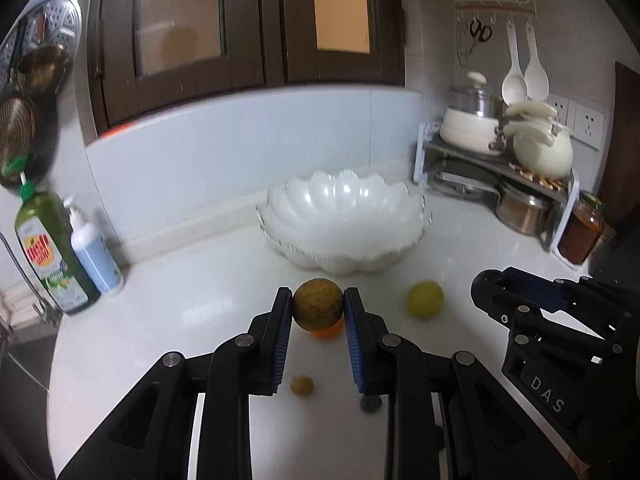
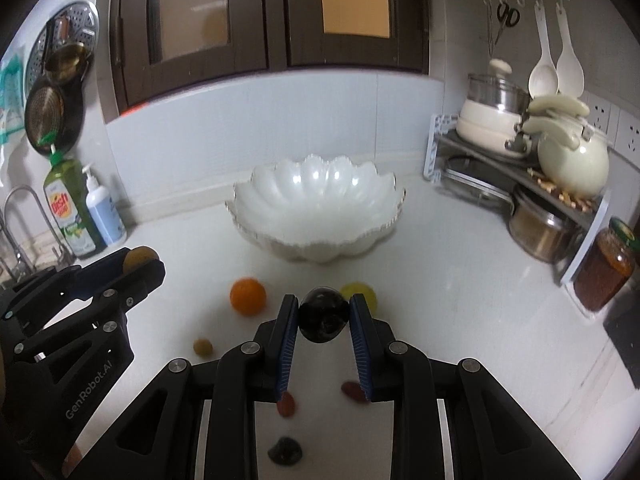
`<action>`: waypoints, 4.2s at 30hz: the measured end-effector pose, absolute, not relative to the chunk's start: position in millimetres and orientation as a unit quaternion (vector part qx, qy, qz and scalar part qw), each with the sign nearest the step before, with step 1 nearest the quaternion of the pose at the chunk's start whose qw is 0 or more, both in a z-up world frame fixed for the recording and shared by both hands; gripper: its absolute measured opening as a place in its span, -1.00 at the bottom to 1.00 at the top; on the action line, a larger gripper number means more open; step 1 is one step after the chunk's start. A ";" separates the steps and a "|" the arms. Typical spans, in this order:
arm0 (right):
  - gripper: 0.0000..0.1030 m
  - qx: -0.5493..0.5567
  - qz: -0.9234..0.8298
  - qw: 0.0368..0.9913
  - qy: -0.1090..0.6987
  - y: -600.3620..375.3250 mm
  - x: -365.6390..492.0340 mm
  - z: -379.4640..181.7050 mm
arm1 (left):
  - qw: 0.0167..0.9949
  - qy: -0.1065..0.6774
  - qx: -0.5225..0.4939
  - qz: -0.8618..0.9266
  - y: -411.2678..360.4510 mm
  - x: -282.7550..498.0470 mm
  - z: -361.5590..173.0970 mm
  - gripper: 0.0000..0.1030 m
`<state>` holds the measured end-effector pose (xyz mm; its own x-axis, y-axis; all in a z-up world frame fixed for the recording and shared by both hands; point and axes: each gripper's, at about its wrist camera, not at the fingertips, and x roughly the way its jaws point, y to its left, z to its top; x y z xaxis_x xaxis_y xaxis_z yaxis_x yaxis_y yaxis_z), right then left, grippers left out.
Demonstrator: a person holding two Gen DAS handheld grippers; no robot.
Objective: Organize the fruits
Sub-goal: 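Carry both held fruits up and over the white scalloped bowl, then open the left tool over the bowl while the right tool opens too, then withdraw both open tools from the bowl back toward the remaining fruits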
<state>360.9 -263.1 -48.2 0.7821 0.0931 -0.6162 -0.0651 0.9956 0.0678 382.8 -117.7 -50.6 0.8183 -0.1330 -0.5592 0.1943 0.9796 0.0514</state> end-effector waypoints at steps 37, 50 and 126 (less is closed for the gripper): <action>-0.46 0.011 0.053 0.950 0.309 -261.1 513.6 -3.8 | 0.942 0.317 0.052 -0.098 -127.4 541.3 -11.2 -0.48; -0.46 0.009 0.051 0.928 0.370 -273.9 585.1 -22.3 | 0.926 0.357 0.077 -0.096 -140.3 606.9 -17.2 -0.48; -0.15 0.008 0.024 0.912 0.410 -287.7 564.4 0.8 | 0.909 0.407 0.070 -0.049 -128.5 583.4 7.7 0.26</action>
<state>564.4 -287.7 0.8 0.6620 0.0512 -0.7478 -0.0380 0.9987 0.0348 583.4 -128.5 7.7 0.6637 -0.0331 -0.7472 0.1465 0.9854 0.0865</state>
